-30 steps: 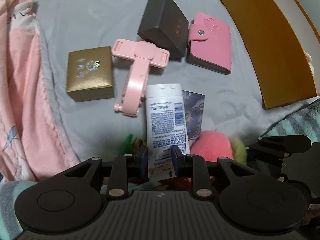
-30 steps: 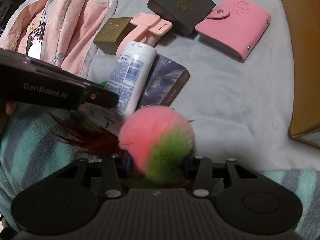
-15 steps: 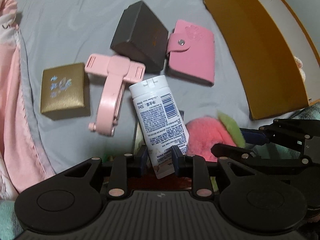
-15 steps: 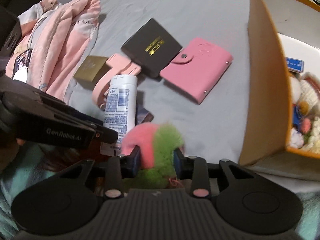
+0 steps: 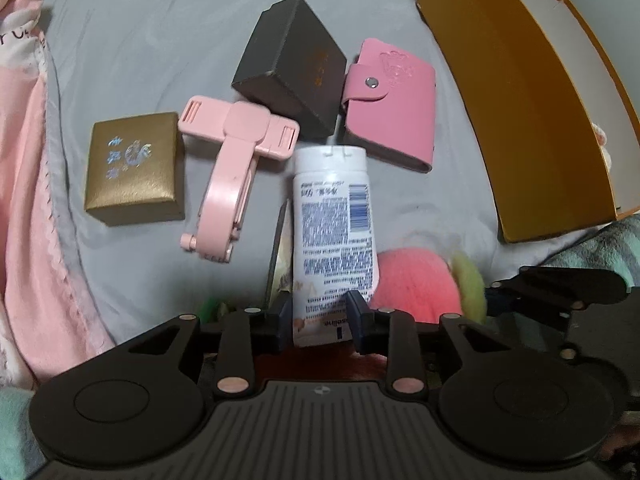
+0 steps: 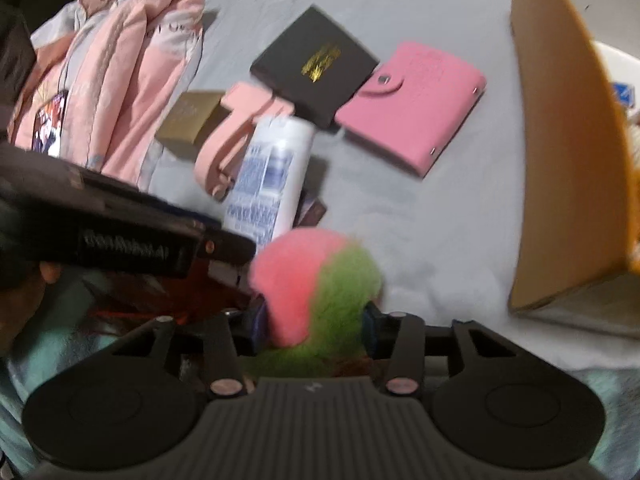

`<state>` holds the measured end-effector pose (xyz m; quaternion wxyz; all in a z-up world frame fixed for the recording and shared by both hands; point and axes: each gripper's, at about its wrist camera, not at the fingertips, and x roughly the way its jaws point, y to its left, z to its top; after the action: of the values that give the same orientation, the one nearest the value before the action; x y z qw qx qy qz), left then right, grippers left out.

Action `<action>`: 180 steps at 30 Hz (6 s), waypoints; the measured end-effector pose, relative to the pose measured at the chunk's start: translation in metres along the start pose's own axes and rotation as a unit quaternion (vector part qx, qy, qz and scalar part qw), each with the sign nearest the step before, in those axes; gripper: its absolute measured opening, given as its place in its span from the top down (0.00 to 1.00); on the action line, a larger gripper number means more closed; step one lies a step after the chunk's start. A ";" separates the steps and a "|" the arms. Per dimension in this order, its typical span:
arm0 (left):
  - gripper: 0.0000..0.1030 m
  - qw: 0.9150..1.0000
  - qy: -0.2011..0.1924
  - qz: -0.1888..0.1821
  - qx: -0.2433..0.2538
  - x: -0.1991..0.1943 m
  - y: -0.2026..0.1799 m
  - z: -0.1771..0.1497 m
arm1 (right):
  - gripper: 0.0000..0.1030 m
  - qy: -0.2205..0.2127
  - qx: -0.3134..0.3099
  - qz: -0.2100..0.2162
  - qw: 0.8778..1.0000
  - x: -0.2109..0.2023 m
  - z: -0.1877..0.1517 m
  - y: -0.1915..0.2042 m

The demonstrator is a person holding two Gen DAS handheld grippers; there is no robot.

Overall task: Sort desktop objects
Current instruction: 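Grasp the pink-green pompom with the right tool while the left grasps the red feather toy, then carry the pompom and feather toy into the box and open both tools, then withdraw both tools from the box toward the remaining items, then grasp the black box with the left tool while the right grasps the pink wallet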

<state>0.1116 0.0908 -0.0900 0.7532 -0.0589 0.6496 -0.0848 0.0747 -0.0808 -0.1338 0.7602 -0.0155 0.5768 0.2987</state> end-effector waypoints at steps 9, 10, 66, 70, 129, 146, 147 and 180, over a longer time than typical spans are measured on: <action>0.59 0.996 0.042 0.010 0.079 -0.020 -0.017 -0.019 | 0.58 0.000 0.021 0.018 1.000 0.003 -0.004 -0.006; 0.48 0.994 0.043 0.012 0.097 -0.022 -0.023 -0.022 | 0.58 -0.004 0.018 0.014 1.000 0.001 -0.005 -0.006; 1.00 0.944 -0.261 -0.203 0.001 -0.158 -0.092 0.018 | 0.86 -0.250 0.016 -0.043 0.967 -0.249 -0.024 -0.064; 1.00 0.938 -0.258 -0.230 0.006 -0.142 -0.114 0.043 | 0.86 -0.242 0.012 -0.097 0.965 -0.263 -0.014 -0.085; 0.99 0.971 -0.043 -0.232 -0.027 0.065 -0.200 0.133 | 0.72 -0.084 0.076 -0.113 0.987 -0.198 0.001 -0.209; 0.91 0.963 -0.230 -0.127 0.052 -0.085 -0.144 0.053 | 0.70 -0.161 0.035 -0.097 0.981 -0.217 -0.003 -0.139; 0.91 0.963 -0.237 -0.114 0.050 -0.093 -0.135 0.047 | 0.65 -0.177 0.028 -0.093 0.979 -0.216 -0.002 -0.130; 0.49 0.986 -0.163 -0.029 -0.019 -0.031 0.040 0.054 | 0.53 -0.021 -0.277 -0.158 0.948 -0.012 0.081 0.026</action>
<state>0.1628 0.1353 -0.0598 0.8451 -0.1050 0.5175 -0.0831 0.1306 -0.0353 -0.0878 0.7755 -0.3099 0.4455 0.3227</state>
